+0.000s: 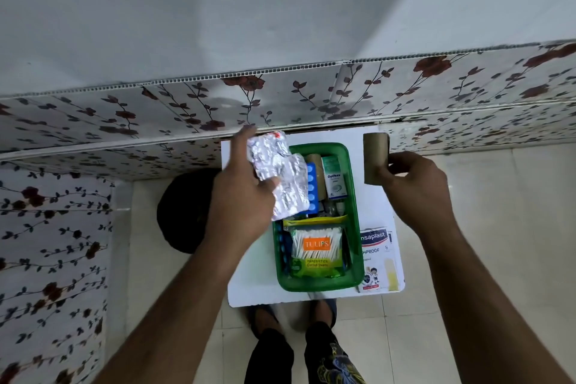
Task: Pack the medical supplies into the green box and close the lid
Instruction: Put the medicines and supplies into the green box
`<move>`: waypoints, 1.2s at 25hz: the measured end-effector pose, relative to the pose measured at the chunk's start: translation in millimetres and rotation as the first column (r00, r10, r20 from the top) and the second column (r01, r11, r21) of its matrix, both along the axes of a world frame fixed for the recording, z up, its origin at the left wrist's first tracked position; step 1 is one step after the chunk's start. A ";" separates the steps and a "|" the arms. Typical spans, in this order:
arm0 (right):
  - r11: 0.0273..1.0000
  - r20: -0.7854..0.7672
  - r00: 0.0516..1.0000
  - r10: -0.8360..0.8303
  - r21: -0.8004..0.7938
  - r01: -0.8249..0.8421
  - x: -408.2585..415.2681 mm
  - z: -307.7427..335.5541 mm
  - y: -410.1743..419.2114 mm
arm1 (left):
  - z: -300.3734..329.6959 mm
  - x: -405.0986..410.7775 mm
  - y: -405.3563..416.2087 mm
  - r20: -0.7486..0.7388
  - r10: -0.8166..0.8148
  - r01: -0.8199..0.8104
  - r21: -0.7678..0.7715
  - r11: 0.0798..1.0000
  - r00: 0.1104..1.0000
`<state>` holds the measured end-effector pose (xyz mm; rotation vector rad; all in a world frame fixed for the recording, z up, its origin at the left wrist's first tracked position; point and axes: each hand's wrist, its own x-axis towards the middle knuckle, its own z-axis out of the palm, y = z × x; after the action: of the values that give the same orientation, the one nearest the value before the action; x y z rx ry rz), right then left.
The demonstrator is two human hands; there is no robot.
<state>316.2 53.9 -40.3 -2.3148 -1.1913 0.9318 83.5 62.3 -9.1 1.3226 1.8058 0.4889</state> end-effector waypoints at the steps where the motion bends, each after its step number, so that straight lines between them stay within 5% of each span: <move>1: 1.000 -0.029 0.999 -0.014 0.000 0.014 -1.9 6.9 -5.5 | -8.0 10.3 -1.4 -0.062 -0.069 0.069 -0.004 0.998 0.996; 4: 0.999 -0.078 0.996 0.041 -0.016 -0.042 -11.4 18.4 -16.2 | -30.7 25.6 -1.1 -0.262 -0.224 0.236 0.017 0.972 0.939; 8: 0.983 0.007 0.985 0.173 -0.065 -0.172 -33.2 9.0 -22.3 | -42.7 19.0 -4.9 -0.630 -0.268 0.427 0.113 0.897 0.729; 14: 0.929 0.302 0.880 0.367 -0.078 -0.361 -63.7 1.9 -17.2 | -58.2 1.9 -15.2 -0.706 -0.349 0.545 0.062 0.836 0.616; 18: 0.906 0.420 0.843 0.336 0.099 -0.411 -70.0 -5.2 -17.3 | -65.9 -1.0 -11.5 -0.711 -0.340 0.526 0.048 0.849 0.615; 20: 0.933 0.459 0.839 0.291 0.060 -0.356 -66.8 -13.5 -17.6 | -69.0 -1.9 -10.5 -0.706 -0.351 0.518 0.025 0.855 0.615; 22: 0.943 0.433 0.843 0.321 -0.062 -0.327 -63.0 -21.3 -18.4 | -70.4 -0.9 -10.1 -0.684 -0.377 0.502 -0.018 0.865 0.625; 25: 0.951 0.372 0.879 0.299 -0.038 -0.308 -57.5 -19.5 -20.7 | -67.1 -1.9 -7.5 -0.637 -0.398 0.495 -0.029 0.868 0.660; 30: 0.997 0.180 0.983 -0.034 0.078 0.020 -9.2 -17.3 -57.4 | -47.8 -12.0 -15.0 -0.458 -0.351 0.451 0.127 0.883 0.816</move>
<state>307.1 -3.6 -57.6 -2.3892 -1.2395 0.6650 71.6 47.3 -56.9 2.0506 1.7588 0.1823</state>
